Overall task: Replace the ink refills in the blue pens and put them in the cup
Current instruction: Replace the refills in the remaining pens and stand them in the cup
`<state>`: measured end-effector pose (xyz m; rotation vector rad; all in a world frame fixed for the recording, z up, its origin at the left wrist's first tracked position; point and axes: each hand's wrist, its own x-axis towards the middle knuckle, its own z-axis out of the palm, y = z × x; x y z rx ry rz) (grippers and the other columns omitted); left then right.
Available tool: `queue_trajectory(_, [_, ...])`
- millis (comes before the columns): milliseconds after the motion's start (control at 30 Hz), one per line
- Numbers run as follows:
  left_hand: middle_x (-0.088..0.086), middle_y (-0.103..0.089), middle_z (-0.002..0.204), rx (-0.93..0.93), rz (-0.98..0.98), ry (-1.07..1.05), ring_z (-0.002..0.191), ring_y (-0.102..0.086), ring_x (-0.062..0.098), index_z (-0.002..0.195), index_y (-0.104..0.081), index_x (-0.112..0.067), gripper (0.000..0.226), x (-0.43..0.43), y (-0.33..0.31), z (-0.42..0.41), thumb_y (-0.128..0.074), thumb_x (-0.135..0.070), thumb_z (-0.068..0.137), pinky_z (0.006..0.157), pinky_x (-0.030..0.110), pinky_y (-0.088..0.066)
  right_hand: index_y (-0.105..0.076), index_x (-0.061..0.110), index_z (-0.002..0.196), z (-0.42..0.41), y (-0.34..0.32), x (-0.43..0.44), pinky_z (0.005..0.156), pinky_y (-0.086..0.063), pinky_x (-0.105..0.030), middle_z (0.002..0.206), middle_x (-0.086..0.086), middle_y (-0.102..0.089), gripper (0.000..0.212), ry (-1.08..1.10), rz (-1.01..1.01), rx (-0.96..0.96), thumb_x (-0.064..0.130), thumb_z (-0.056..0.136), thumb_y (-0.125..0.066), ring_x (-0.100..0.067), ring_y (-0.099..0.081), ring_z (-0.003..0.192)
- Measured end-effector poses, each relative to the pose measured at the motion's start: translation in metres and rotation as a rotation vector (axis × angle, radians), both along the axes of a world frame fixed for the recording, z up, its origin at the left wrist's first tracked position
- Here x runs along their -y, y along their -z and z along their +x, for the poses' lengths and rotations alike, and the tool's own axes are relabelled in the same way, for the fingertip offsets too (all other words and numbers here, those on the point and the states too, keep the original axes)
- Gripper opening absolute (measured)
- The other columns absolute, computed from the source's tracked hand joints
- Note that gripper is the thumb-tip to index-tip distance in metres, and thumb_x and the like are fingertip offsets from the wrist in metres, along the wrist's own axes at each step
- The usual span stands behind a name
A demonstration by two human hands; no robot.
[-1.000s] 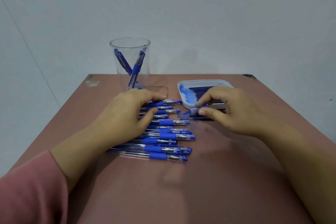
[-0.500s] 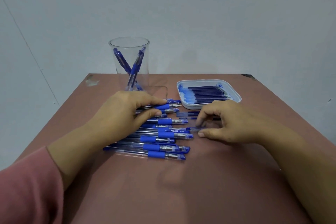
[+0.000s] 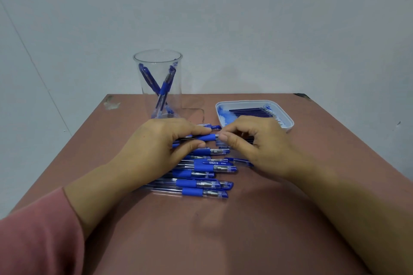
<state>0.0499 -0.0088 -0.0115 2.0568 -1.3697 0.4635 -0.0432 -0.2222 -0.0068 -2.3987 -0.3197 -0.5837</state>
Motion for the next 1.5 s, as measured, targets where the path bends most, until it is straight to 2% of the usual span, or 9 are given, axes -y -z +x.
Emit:
queue_trajectory(167, [-0.018,-0.069,0.092,0.018,-0.003,0.004,0.081,-0.063,0.001,0.116,-0.068,-0.033,0.034,0.0001,0.0006,-0.0002,-0.055,-0.046,0.088,0.07,0.03,-0.056,-0.068,0.027,0.096,0.0005,0.0027,-0.0009,0.073,-0.052,-0.025,0.086,0.013,-0.066,0.012,0.008,0.02,0.009,0.022,0.085,-0.072,-0.011,-0.063,0.083])
queue_trajectory(367, [-0.018,-0.069,0.09,0.065,0.016,-0.043,0.078,-0.061,0.0,0.116,-0.067,-0.034,0.038,-0.0007,-0.0023,0.0002,-0.048,-0.051,0.089,0.066,0.025,-0.054,-0.068,0.029,0.094,-0.0012,0.0005,-0.0026,0.072,-0.049,-0.018,0.084,0.015,-0.067,0.014,0.008,0.06,-0.011,0.04,0.09,-0.06,-0.007,-0.064,0.083])
queue_trajectory(533, [-0.016,-0.069,0.088,0.123,0.017,-0.072,0.078,-0.061,0.003,0.114,-0.068,-0.033,0.035,-0.0015,-0.0029,-0.0016,-0.048,-0.047,0.09,0.063,0.023,-0.052,-0.066,0.028,0.095,-0.0002,0.002,-0.0041,0.074,-0.051,-0.019,0.086,0.014,-0.066,0.012,0.014,0.017,0.049,0.023,0.086,-0.071,-0.008,-0.063,0.082])
queue_trajectory(700, [-0.016,-0.07,0.092,0.099,0.001,-0.069,0.08,-0.062,0.002,0.113,-0.068,-0.033,0.034,-0.0008,-0.0034,-0.002,-0.049,-0.047,0.089,0.065,0.029,-0.055,-0.068,0.028,0.101,-0.0018,-0.0002,-0.0082,0.074,-0.05,-0.016,0.088,0.015,-0.068,0.019,-0.004,0.083,0.024,0.04,0.088,-0.06,-0.006,-0.065,0.086])
queue_trajectory(867, [-0.019,-0.069,0.094,0.075,-0.011,-0.069,0.08,-0.061,-0.001,0.112,-0.069,-0.035,0.035,-0.0008,-0.003,-0.002,-0.049,-0.049,0.087,0.067,0.028,-0.056,-0.068,0.026,0.098,-0.0005,0.0024,-0.0073,0.075,-0.052,-0.02,0.089,0.015,-0.067,0.016,0.014,0.015,0.082,0.023,0.084,-0.073,-0.008,-0.064,0.084])
queue_trajectory(1033, [-0.017,-0.07,0.094,0.061,-0.031,-0.083,0.081,-0.063,0.002,0.113,-0.069,-0.034,0.038,-0.0003,-0.0034,-0.0022,-0.047,-0.052,0.088,0.068,0.029,-0.056,-0.065,0.034,0.098,-0.0026,-0.0005,-0.0087,0.072,-0.05,-0.016,0.086,0.014,-0.068,0.014,0.007,0.094,0.048,0.042,0.088,-0.06,-0.007,-0.065,0.084])
queue_trajectory(1200, [-0.016,-0.071,0.094,0.053,-0.051,-0.078,0.081,-0.065,0.003,0.112,-0.07,-0.032,0.037,0.0001,-0.0032,-0.0035,-0.048,-0.05,0.088,0.069,0.031,-0.056,-0.065,0.03,0.097,-0.0017,0.0006,-0.0088,0.074,-0.047,-0.012,0.087,0.017,-0.066,0.012,0.018,0.06,0.12,0.025,0.086,-0.069,-0.006,-0.064,0.084])
queue_trajectory(1400, [-0.015,-0.071,0.096,0.061,-0.069,-0.084,0.083,-0.065,0.003,0.112,-0.07,-0.031,0.037,0.0005,-0.0042,-0.0043,-0.05,-0.049,0.088,0.071,0.029,-0.057,-0.067,0.029,0.095,-0.0001,0.001,-0.0071,0.069,-0.047,-0.021,0.083,0.012,-0.065,0.017,0.044,0.066,0.093,0.038,0.095,-0.052,-0.012,-0.061,0.082])
queue_trajectory(1500, [-0.015,-0.071,0.096,0.059,-0.064,-0.086,0.083,-0.065,0.003,0.112,-0.07,-0.031,0.037,0.0004,-0.0041,-0.004,-0.05,-0.049,0.087,0.071,0.031,-0.057,-0.069,0.026,0.095,0.0006,0.001,-0.0081,0.071,-0.046,-0.014,0.085,0.015,-0.066,0.008,0.042,0.043,0.127,0.029,0.091,-0.063,-0.007,-0.062,0.083])
